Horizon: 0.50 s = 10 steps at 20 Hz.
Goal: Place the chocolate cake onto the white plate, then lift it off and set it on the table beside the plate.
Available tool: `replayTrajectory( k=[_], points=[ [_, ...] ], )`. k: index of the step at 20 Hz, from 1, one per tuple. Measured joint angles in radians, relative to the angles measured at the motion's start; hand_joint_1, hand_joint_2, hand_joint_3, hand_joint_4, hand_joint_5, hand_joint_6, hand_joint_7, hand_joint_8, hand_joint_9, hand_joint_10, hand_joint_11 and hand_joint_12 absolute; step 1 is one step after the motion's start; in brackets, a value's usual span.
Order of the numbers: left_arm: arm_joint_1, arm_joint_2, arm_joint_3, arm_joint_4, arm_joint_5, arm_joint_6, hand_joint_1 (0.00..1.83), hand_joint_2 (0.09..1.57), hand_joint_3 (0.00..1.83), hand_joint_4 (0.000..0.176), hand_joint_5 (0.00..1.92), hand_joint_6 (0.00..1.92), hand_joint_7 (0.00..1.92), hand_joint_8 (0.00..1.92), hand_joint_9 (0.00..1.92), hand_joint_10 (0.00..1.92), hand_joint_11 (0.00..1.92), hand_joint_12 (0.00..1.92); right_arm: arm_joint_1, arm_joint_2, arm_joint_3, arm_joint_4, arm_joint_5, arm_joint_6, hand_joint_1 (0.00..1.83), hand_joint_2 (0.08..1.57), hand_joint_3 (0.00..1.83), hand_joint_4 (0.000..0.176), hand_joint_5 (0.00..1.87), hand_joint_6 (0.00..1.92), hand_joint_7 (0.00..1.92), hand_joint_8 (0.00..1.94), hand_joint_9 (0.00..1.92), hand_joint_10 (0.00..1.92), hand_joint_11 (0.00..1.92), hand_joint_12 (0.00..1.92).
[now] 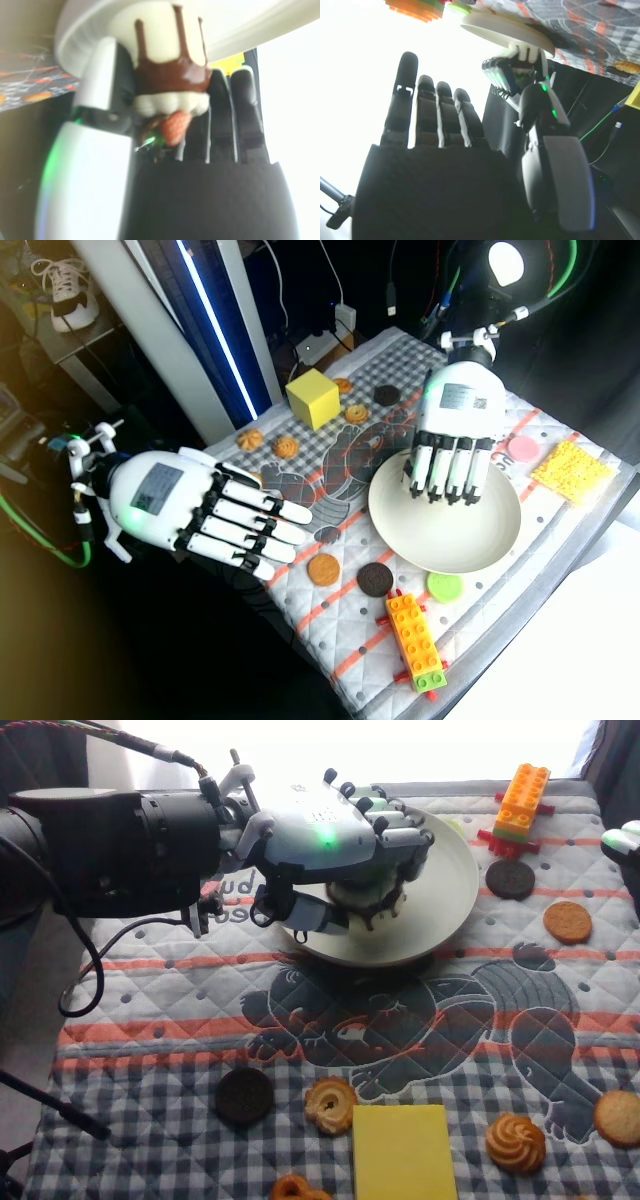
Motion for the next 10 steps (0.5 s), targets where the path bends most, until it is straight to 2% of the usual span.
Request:
replayTrajectory(
  k=[1, 2, 3, 4, 5, 6, 7, 8, 9, 10],
  points=[
    [0.000, 0.000, 0.000, 0.000, 0.001, 0.000, 0.89, 1.26, 0.00, 0.049, 0.00, 0.17, 0.00, 0.05, 0.00, 0.21, 0.00, 1.04, 0.000, 0.000, 0.000, 0.000, 0.001, 0.002, 0.40, 1.31, 0.00, 0.000, 0.00, 0.00, 0.00, 0.00, 0.08, 0.02, 0.00, 1.17],
    [0.000, 0.000, 0.000, -0.001, -0.001, 0.000, 0.80, 1.24, 0.00, 0.088, 0.00, 0.03, 0.00, 0.01, 0.00, 0.04, 0.00, 0.64, 0.000, 0.000, 0.001, 0.001, 0.000, 0.002, 0.40, 1.30, 0.00, 0.000, 0.00, 0.00, 0.00, 0.00, 0.07, 0.02, 0.00, 1.13],
    [0.000, 0.000, 0.000, -0.001, -0.003, 0.000, 0.73, 1.20, 0.00, 0.083, 0.00, 0.00, 0.00, 0.00, 0.00, 0.00, 0.00, 0.35, 0.000, 0.000, 0.005, 0.000, 0.000, 0.002, 0.39, 1.31, 0.00, 0.000, 0.00, 0.00, 0.00, 0.00, 0.06, 0.01, 0.00, 1.07],
    [0.000, 0.000, 0.000, -0.001, -0.006, 0.000, 0.70, 1.17, 0.00, 0.089, 0.00, 0.00, 0.00, 0.00, 0.00, 0.00, 0.00, 0.39, 0.000, 0.000, 0.005, 0.004, 0.000, 0.003, 0.38, 1.30, 0.00, 0.000, 0.00, 0.00, 0.00, 0.00, 0.08, 0.02, 0.00, 1.13],
    [0.000, 0.005, -0.004, -0.001, -0.007, 0.000, 0.70, 1.13, 0.00, 0.109, 0.00, 0.00, 0.00, 0.00, 0.00, 0.00, 0.00, 0.13, 0.000, 0.000, 0.006, 0.007, 0.001, 0.003, 0.39, 1.30, 0.00, 0.000, 0.00, 0.00, 0.00, 0.00, 0.08, 0.02, 0.00, 1.14],
    [0.000, 0.013, -0.005, -0.002, -0.020, 0.000, 0.66, 1.08, 0.00, 0.154, 0.00, 0.00, 0.00, 0.00, 0.00, 0.00, 0.00, 0.02, 0.000, 0.000, 0.006, 0.005, 0.001, 0.003, 0.39, 1.30, 0.00, 0.000, 0.00, 0.00, 0.00, 0.00, 0.07, 0.01, 0.00, 1.14],
    [0.000, 0.021, -0.008, -0.009, -0.025, 0.000, 0.65, 1.06, 0.00, 0.159, 0.00, 0.00, 0.00, 0.00, 0.00, 0.00, 0.00, 0.00, 0.000, 0.000, 0.006, 0.005, 0.000, 0.003, 0.40, 1.29, 0.00, 0.000, 0.00, 0.00, 0.00, 0.00, 0.07, 0.01, 0.00, 1.14],
    [0.000, 0.035, -0.018, -0.017, -0.028, 0.000, 0.68, 1.03, 0.00, 0.168, 0.00, 0.00, 0.00, 0.00, 0.00, 0.00, 0.00, 0.00, 0.000, 0.000, 0.006, 0.005, 0.000, 0.003, 0.42, 1.30, 0.00, 0.000, 0.00, 0.00, 0.00, 0.00, 0.04, 0.01, 0.00, 1.02],
    [0.000, 0.058, -0.029, -0.020, -0.035, 0.001, 0.70, 1.02, 0.00, 0.140, 0.00, 0.00, 0.00, 0.00, 0.00, 0.00, 0.00, 0.00, 0.000, 0.000, 0.006, 0.005, 0.000, 0.003, 0.44, 1.30, 0.00, 0.000, 0.00, 0.00, 0.00, 0.00, 0.04, 0.01, 0.00, 0.99],
    [0.000, 0.076, -0.040, -0.020, -0.043, 0.001, 0.72, 1.05, 0.00, 0.130, 0.00, 0.00, 0.00, 0.00, 0.00, 0.00, 0.00, 0.00, 0.000, 0.000, 0.006, 0.005, 0.000, 0.005, 0.41, 1.30, 0.00, 0.002, 0.00, 0.00, 0.00, 0.00, 0.05, 0.01, 0.00, 1.03]
  ],
)
